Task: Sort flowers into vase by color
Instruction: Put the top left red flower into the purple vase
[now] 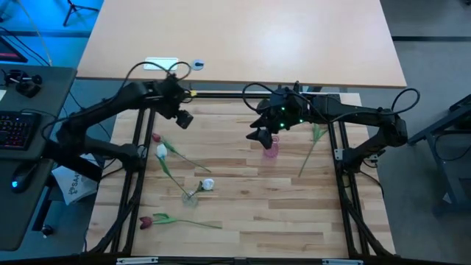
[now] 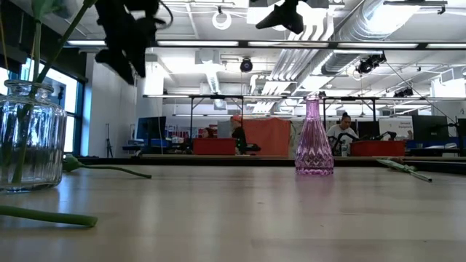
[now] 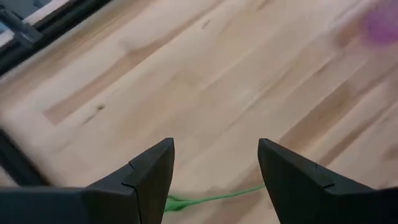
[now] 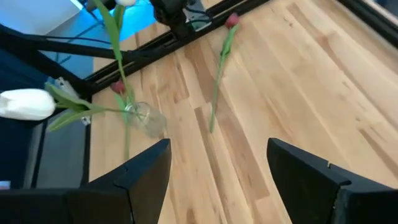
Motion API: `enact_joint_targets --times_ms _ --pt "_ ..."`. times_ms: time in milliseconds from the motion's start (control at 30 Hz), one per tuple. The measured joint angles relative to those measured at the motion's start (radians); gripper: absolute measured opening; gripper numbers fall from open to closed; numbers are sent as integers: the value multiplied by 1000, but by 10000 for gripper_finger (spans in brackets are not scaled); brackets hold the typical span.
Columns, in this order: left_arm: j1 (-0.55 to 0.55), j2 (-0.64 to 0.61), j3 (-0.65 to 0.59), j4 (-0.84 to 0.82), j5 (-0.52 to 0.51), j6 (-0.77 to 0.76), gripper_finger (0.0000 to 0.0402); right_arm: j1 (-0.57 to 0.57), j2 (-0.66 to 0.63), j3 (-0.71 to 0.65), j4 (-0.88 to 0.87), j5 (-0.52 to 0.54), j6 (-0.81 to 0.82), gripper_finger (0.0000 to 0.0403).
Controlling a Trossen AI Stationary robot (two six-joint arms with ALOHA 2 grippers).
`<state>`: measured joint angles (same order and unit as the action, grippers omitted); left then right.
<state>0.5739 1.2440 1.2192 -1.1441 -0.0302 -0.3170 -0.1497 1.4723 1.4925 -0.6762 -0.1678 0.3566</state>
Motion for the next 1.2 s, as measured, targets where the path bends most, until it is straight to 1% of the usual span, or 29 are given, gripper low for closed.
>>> enact_joint_targets --times_ms 100,167,300,367,433,567,667,733,867,967,1067,1200 --pt "35 73 0 -10 -2 131 220 0 0 0 2 29 9 261" --pt "58 120 0 -25 -5 211 220 0 0 0 2 63 42 261" --pt "91 197 0 -71 -12 382 220 0 0 0 3 98 94 261" --pt "96 222 -3 -84 -7 454 220 0 0 0 3 121 117 261" --pt "94 228 -22 -82 25 507 220 0 0 0 3 156 147 261" --pt "68 194 -109 -58 121 593 220 0 0 0 3 193 185 261" --pt "21 134 -208 -65 130 621 220 0 0 0 3 193 163 261" --pt "-17 86 -278 -53 115 638 220 0 0 0 3 192 136 261" --pt "-88 1 -416 19 44 702 220 -2 0 0 3 192 90 261" --pt "-130 -30 -510 69 38 779 220 -2 0 0 2 192 58 261" --pt "-163 -32 -566 116 20 808 220 -2 0 0 -3 192 31 261" --pt "-195 -30 -588 207 -39 774 220 -3 0 0 -17 191 3 261"
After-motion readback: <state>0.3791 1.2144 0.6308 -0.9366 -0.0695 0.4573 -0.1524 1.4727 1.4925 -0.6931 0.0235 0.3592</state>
